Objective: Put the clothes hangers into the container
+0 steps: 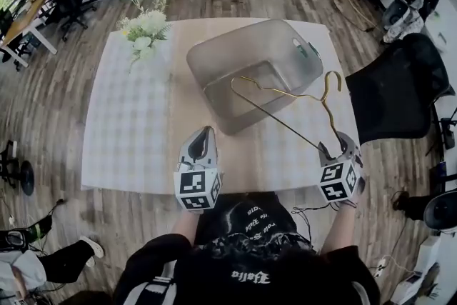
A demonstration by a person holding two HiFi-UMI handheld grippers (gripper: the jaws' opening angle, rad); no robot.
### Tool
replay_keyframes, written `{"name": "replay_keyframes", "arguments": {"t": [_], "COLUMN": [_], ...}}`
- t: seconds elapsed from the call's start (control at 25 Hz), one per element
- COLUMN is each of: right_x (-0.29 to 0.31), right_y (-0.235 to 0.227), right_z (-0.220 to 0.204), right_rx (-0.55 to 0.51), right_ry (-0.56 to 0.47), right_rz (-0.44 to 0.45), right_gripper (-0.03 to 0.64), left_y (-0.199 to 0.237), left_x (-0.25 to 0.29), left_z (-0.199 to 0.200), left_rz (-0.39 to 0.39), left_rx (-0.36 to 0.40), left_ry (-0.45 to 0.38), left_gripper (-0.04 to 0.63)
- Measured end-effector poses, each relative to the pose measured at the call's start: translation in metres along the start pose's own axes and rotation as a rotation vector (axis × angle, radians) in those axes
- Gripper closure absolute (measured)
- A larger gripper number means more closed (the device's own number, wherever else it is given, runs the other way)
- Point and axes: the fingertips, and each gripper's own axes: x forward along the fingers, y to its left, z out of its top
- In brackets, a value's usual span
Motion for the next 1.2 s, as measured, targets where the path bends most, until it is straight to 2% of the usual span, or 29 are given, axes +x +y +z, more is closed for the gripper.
{"name": "replay_keyframes", "arguments": {"t": [0.28, 0.76, 0.96, 1.2], "right_x": [0.015, 0.063, 0.086, 0.104], "right_y": [-0.045, -0.094, -0.086, -0.094], "right_z": [0.029, 0.086, 0.1, 0.118], "right_rx": [-0.163, -0.467, -0.546, -0.665], "right_ry": [0.021, 0.079, 0.101, 0.167], "right_rz": [0.004, 0.133, 0.259, 0.405], "right_gripper": [0.394, 0.393, 0.393, 0.393], "left_y": [0.009, 0.025, 0.027, 0.025], "left_x": [0.015, 0.03, 0.028, 0.032], "left_z": [0.002, 0.009, 0.0, 0.016], "left_rz": [0.017, 0.115, 0.145, 0.179], "left_rx": [-0.018, -0.062, -0.057, -0.063], "left_ry": [0.002, 0.005, 0.004, -0.001], "left_gripper": [0.575, 0.575, 0.575, 0.575]}}
